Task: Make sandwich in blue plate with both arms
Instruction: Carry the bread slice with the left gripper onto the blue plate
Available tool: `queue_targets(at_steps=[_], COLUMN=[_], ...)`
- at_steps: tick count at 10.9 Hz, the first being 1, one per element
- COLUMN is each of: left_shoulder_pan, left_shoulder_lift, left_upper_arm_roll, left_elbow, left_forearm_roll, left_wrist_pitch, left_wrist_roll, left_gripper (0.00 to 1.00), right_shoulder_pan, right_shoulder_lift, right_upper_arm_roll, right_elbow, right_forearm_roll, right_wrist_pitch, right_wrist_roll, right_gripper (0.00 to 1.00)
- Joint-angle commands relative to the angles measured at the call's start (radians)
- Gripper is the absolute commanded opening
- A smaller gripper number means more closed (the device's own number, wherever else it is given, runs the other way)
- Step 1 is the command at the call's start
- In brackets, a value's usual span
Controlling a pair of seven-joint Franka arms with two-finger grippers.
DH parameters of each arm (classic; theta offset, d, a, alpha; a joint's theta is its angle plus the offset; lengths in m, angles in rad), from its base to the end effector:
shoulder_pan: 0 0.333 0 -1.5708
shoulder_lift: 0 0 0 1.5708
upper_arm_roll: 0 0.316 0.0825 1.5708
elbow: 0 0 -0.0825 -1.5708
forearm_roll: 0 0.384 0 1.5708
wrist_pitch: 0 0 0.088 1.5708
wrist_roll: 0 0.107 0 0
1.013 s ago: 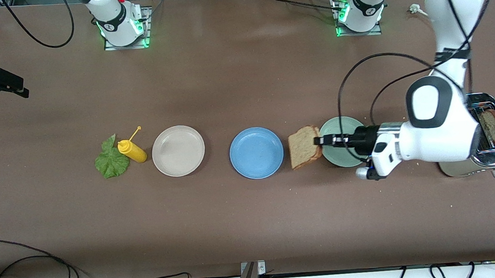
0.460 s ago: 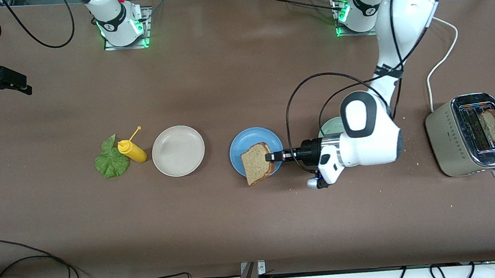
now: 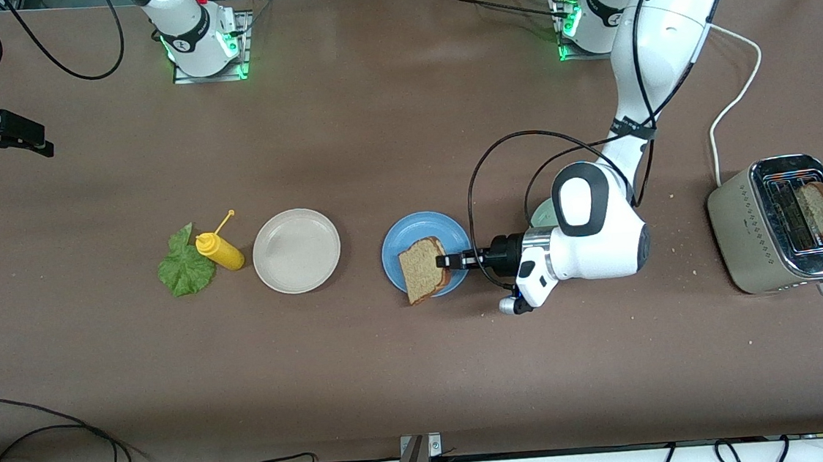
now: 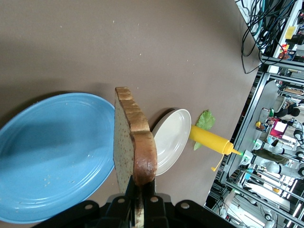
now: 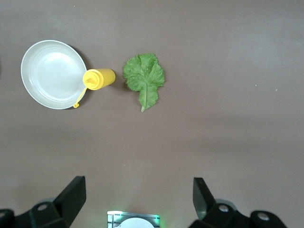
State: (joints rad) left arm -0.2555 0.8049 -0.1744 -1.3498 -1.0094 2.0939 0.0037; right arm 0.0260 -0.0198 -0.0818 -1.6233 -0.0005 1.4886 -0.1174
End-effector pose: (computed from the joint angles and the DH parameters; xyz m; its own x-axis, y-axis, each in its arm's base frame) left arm 0.6746 -0.3207 0.2680 0.9541 0.0382 -0.2971 0.2636 -0.5785 0.7719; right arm 0.5370 -0.0305 0.6041 0.9916 0.0621 -0.1138 0.0608 -0.9980 -0.0146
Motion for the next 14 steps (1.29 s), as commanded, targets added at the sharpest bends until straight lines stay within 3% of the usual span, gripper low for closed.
queue_targets(at_steps=[1,14], left_shoulder_pan=[-0.024,-0.034], left_shoulder_lift=[0.016,0.045], left_upper_arm_roll=[0.012,0.026], left_elbow=[0.020,-0.017], left_forearm_roll=[-0.023,-0.021], left_wrist_pitch=[-0.003,-0.014], left_wrist_roll=[-0.010,-0.007], left_gripper=[0.00,0.00], right_shoulder_pan=[-0.001,-0.001], right_shoulder_lift=[-0.002,-0.002], right_upper_arm_roll=[0.000,0.000], right_elbow=[0.008,0.008], right_forearm_roll=[0.017,0.017], right_wrist_pitch=[-0.014,-0.016], right_wrist_roll=[0.010,0.010], right_gripper=[1.00,1.00])
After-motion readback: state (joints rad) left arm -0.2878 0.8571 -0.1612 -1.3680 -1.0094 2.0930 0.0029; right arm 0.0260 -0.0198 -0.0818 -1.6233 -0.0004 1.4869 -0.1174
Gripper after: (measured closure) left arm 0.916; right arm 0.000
